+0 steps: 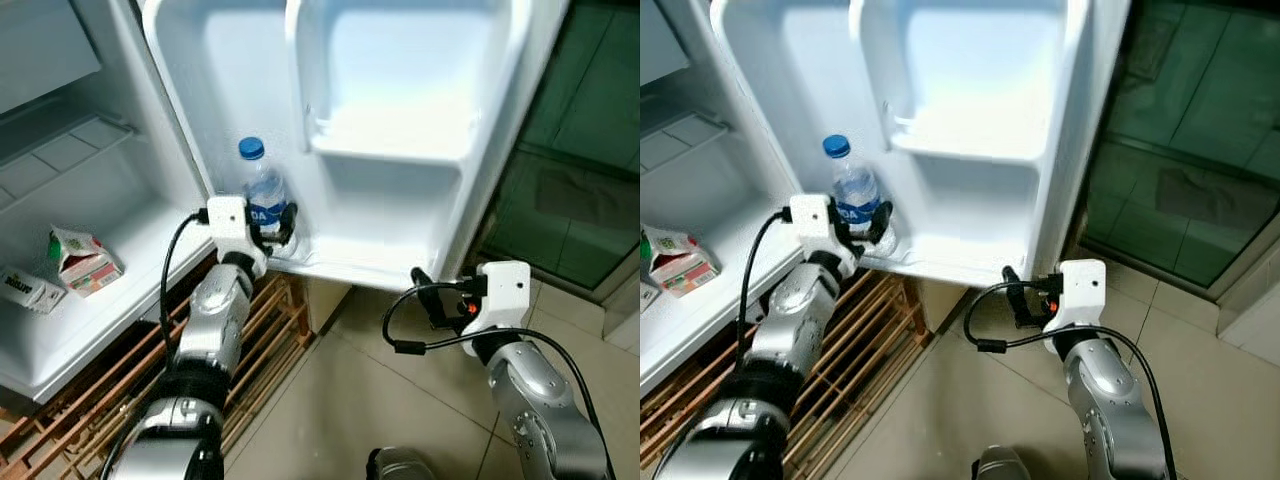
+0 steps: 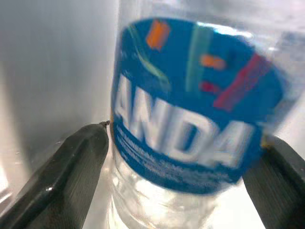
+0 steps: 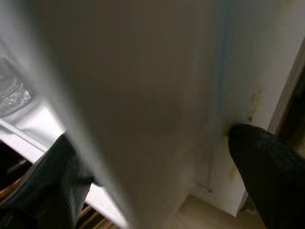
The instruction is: Restocking fridge
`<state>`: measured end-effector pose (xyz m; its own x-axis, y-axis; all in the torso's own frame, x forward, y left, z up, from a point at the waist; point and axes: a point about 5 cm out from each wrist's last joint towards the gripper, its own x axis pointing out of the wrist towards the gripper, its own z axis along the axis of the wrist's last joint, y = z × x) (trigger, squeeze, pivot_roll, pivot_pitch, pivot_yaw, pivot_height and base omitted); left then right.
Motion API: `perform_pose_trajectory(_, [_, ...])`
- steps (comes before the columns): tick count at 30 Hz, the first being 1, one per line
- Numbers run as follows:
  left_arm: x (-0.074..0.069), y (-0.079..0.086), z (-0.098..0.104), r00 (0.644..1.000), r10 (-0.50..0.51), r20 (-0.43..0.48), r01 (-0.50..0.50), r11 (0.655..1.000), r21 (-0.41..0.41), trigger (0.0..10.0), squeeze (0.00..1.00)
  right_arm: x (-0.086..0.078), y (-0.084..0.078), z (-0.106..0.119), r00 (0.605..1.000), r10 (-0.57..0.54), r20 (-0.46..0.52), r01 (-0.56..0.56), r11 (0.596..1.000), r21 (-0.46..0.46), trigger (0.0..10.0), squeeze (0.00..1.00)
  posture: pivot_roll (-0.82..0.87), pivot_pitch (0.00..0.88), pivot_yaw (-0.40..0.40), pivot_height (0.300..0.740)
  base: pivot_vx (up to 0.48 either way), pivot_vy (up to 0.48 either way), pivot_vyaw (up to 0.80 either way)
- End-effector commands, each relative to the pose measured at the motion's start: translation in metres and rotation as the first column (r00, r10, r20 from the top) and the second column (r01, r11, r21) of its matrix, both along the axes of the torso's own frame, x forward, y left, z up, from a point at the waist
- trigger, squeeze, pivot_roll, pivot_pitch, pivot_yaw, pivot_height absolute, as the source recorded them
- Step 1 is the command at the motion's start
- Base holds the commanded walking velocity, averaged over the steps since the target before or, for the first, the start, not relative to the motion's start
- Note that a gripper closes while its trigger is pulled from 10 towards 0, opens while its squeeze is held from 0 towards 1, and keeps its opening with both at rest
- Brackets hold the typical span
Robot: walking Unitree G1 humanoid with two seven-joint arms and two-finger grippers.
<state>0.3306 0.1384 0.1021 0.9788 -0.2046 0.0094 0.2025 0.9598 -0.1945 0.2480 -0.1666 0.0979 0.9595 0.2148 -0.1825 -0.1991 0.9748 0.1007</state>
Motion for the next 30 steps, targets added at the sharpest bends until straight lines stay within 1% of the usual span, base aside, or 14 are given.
perform_pose_trajectory(1, [-0.007, 0.010, 0.000, 1.000, 0.014, -0.007, -0.014, 1.000, 0.010, 10.0, 0.00, 0.005, 0.002, 0.002, 1.000, 0.020, 0.014, -0.020, 1.000, -0.006, 10.0, 0.00, -0.18, 0.000, 0.049, 0.740, 0.000, 0.000, 0.00])
perform_pose_trajectory(4, [-0.013, 0.011, 0.002, 1.000, -0.001, 0.009, 0.001, 1.000, 0.005, 10.0, 0.00, 0.008, 0.002, 0.001, 1.000, 0.027, 0.014, -0.027, 1.000, -0.008, 10.0, 0.00, -0.17, 0.000, 0.042, 0.740, 0.000, 0.000, 0.00])
perform_pose_trajectory(5, [-0.020, 0.013, 0.004, 1.000, -0.016, 0.025, 0.016, 1.000, 0.023, 10.0, 0.00, 0.011, 0.002, 0.001, 0.999, 0.036, 0.018, -0.036, 0.999, -0.010, 10.0, 0.00, -0.17, 0.000, 0.038, 0.740, 0.000, 0.000, 0.00])
perform_pose_trajectory(11, [-0.031, 0.017, 0.006, 0.998, -0.047, 0.043, 0.045, 0.998, 0.047, 10.0, 0.00, 0.014, 0.002, 0.002, 0.999, 0.045, 0.024, -0.045, 0.999, -0.011, 10.0, 0.00, -0.16, 0.000, 0.035, 0.740, 0.000, 0.000, 0.00])
perform_pose_trajectory(12, [-0.031, 0.017, 0.006, 0.998, -0.047, 0.043, 0.045, 0.998, 0.047, 10.0, 0.00, 0.014, 0.002, 0.002, 0.999, 0.045, 0.024, -0.045, 0.999, -0.011, 10.0, 0.00, -0.16, 0.000, 0.035, 0.740, 0.000, 0.000, 0.00])
perform_pose_trajectory(13, [-0.038, 0.019, 0.004, 0.998, -0.057, 0.041, 0.055, 0.997, 0.049, 10.0, 0.00, 0.015, 0.004, 0.003, 0.998, 0.049, 0.028, -0.049, 0.999, -0.007, 10.0, 0.00, -0.15, 0.000, 0.031, 0.740, 0.000, 0.000, 0.00])
perform_pose_trajectory(14, [-0.038, 0.019, 0.004, 0.998, -0.057, 0.041, 0.055, 0.997, 0.049, 10.0, 0.00, 0.015, 0.004, 0.003, 0.998, 0.049, 0.028, -0.049, 0.999, -0.007, 10.0, 0.00, -0.15, 0.000, 0.031, 0.740, 0.000, 0.000, 0.00])
perform_pose_trajectory(16, [-0.046, 0.021, 0.001, 0.997, -0.066, 0.032, 0.066, 0.997, 0.031, 10.0, 0.00, 0.016, 0.007, 0.003, 0.998, 0.060, 0.032, -0.060, 0.998, 0.001, 10.0, 0.00, -0.15, 0.000, 0.025, 0.740, 0.000, 0.000, 0.00])
perform_pose_trajectory(19, [-0.047, 0.022, 0.001, 0.997, -0.066, 0.030, 0.065, 0.997, 0.035, 10.0, 0.00, 0.016, 0.010, 0.003, 0.997, 0.072, 0.032, -0.072, 0.997, 0.006, 10.0, 0.00, -0.14, 0.000, 0.022, 0.740, 0.000, 0.000, 0.00])
perform_pose_trajectory(25, [-0.051, 0.023, 0.006, 0.995, -0.072, 0.062, 0.068, 0.996, 0.066, 10.0, 0.00, 0.017, 0.008, 0.002, 0.998, 0.062, 0.033, -0.062, 0.998, 0.007, 10.0, 0.00, -0.14, 0.000, 0.021, 0.740, 0.000, 0.000, 0.00])
perform_pose_trajectory(27, [-0.053, 0.024, 0.008, 0.998, -0.036, 0.059, 0.031, 0.996, 0.078, 10.0, 0.00, 0.017, 0.002, 0.005, 0.998, 0.000, 0.062, -0.001, 1.000, 0.021, 10.0, 0.00, -0.15, 0.000, 0.020, 0.740, 0.000, 0.000, 0.00])
perform_pose_trajectory(28, [-0.053, 0.024, 0.008, 0.998, -0.036, 0.059, 0.031, 0.996, 0.078, 10.0, 0.00, 0.017, 0.002, 0.005, 0.998, 0.000, 0.062, -0.001, 1.000, 0.021, 10.0, 0.00, -0.15, 0.000, 0.020, 0.740, 0.000, 0.000, 0.00])
perform_pose_trajectory(29, [-0.053, 0.026, 0.009, 0.999, -0.002, 0.053, -0.002, 0.997, 0.079, 10.0, 0.00, 0.016, 0.000, 0.006, 0.997, -0.025, 0.076, 0.023, 0.999, 0.026, 10.0, 0.00, -0.15, 0.000, 0.020, 0.740, 0.000, 0.000, 0.00])
perform_pose_trajectory(30, [-0.053, 0.028, 0.010, 0.998, 0.043, 0.041, -0.045, 0.998, 0.048, 10.0, 0.00, 0.015, -0.001, 0.008, 0.995, -0.041, 0.092, 0.038, 0.999, 0.031, 10.0, 0.00, -0.15, 0.000, 0.019, 0.740, 0.000, 0.000, 0.00])
